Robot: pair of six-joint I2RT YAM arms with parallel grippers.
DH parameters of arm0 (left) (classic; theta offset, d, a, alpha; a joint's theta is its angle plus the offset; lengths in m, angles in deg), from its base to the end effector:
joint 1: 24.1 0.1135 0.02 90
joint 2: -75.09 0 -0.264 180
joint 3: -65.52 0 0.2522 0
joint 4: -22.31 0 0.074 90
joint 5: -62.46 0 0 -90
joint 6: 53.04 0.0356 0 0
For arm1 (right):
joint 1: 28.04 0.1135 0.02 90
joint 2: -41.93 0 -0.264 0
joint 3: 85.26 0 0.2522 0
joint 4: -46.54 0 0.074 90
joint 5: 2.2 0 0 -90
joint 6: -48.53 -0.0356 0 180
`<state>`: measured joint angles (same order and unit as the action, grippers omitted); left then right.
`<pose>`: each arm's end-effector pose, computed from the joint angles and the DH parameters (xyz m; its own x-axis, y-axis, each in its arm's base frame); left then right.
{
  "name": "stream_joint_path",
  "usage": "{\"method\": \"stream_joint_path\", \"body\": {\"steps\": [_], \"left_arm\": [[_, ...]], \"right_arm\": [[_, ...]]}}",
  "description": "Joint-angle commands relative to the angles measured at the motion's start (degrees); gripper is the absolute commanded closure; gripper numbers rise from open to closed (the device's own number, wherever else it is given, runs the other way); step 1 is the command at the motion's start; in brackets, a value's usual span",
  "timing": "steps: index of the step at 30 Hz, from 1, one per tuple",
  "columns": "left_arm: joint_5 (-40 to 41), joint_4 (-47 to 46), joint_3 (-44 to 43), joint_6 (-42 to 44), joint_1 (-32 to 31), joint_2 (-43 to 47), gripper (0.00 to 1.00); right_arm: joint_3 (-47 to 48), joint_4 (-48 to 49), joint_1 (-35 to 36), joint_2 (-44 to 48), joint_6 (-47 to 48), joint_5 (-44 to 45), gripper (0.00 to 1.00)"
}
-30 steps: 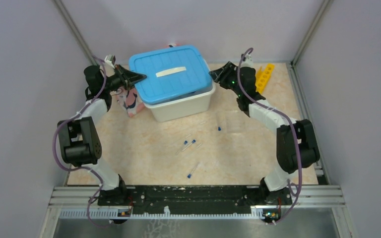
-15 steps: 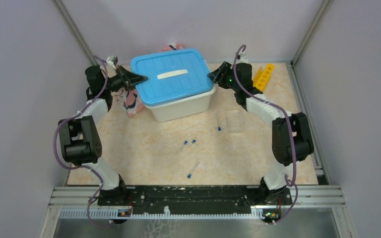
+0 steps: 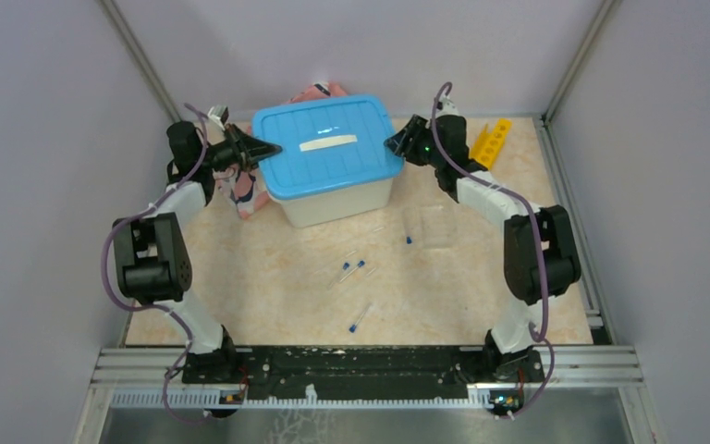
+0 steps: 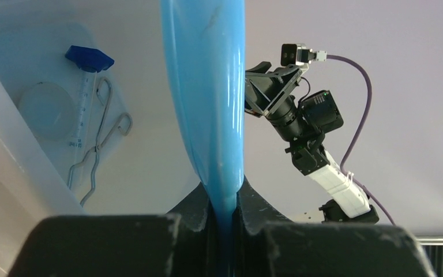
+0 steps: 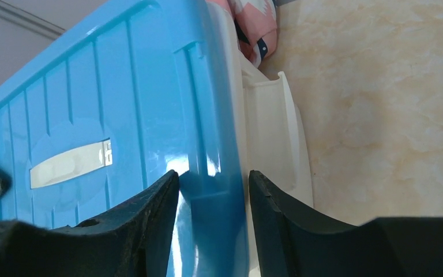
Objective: Organize the chemistry lab equipment
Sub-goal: Close the lid of the storage box.
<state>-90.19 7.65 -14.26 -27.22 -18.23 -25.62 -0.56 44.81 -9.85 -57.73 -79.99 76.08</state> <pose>0.3956 0.0089 0.2729 -0.7956 -0.4975 -0.3456 0.2643 0.2283 -0.9370 0.3894 0.1356 0.2774 -0.5190 0.4714 -0.7131 -0.2138 0.7361 0.6422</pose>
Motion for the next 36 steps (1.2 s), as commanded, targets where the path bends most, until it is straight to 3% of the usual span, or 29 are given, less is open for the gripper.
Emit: {"method": "stream_joint_path", "body": {"steps": [1,5,10,25,36], "left_arm": [[-1.23,1.49,-1.91,3.34,-0.52,-0.61,1.00],[-0.39,4.23,-2.17,5.33,-0.48,-0.64,0.98],[2.31,7.62,-2.31,7.33,-0.38,0.17,0.82],[8.65,12.62,-4.11,10.03,0.61,1.42,0.54],[11.80,16.61,-2.03,13.20,2.56,4.86,0.44]], "right_arm": [[3.81,-0.90,-0.11,-1.24,1.83,-1.64,0.52],[3.62,-1.72,-0.12,-1.50,2.31,-1.86,0.52],[3.36,-0.90,-0.12,-2.10,1.95,-2.69,0.55],[12.11,-5.19,0.26,-6.76,2.86,-4.36,0.61],[14.08,-6.10,0.69,-8.48,3.35,-4.40,0.61]]}}
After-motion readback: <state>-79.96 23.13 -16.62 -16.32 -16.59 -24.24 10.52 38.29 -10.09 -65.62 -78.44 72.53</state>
